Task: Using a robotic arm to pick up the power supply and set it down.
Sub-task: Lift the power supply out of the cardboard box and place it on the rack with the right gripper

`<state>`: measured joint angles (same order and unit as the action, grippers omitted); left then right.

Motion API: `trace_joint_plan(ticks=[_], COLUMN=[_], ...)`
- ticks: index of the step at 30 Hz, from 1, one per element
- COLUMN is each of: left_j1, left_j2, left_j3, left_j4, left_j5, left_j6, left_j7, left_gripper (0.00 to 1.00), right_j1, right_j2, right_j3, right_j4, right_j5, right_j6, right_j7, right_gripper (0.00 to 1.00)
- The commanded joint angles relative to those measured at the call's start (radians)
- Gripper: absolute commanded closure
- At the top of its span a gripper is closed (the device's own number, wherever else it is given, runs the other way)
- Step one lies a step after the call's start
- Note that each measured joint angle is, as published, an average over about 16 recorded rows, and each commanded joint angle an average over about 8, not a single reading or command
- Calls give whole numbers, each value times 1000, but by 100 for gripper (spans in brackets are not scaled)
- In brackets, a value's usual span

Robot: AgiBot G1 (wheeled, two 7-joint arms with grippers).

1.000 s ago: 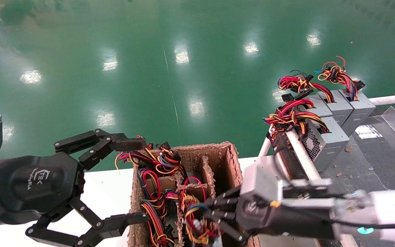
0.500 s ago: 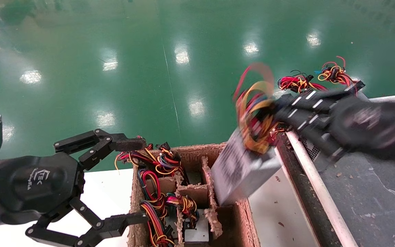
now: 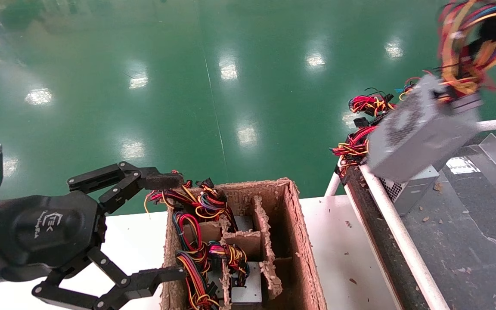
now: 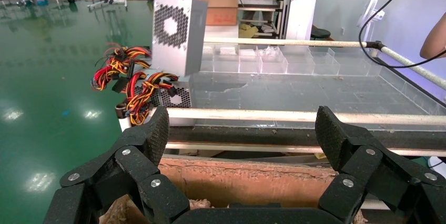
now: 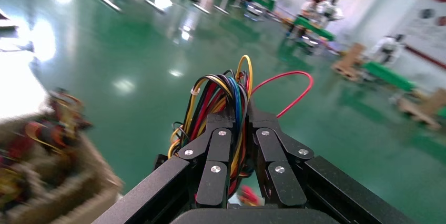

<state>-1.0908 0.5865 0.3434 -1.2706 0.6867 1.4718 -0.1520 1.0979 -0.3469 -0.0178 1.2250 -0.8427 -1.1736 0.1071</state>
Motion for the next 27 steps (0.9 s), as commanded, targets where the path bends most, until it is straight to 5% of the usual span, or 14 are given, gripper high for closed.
trace_joint_plan(ticks=[1,15,27], left_j1=[0,0,0], left_j2=[0,0,0], left_j3=[0,0,0], left_j4=[0,0,0], left_j5=[0,0,0], left_j6=[0,0,0], left_j7=[0,0,0], left_gripper=[0,0,0], right_j1=[-9,-173,-185], right_j2=[27,139,64], right_j3=[23,125,29], right_j4=[-19,-203,-232], right_j5=[-1,-54,-165], right_j6=[10,39,90], right_j7=[-21,-145,-135], right_gripper=[100,100,100])
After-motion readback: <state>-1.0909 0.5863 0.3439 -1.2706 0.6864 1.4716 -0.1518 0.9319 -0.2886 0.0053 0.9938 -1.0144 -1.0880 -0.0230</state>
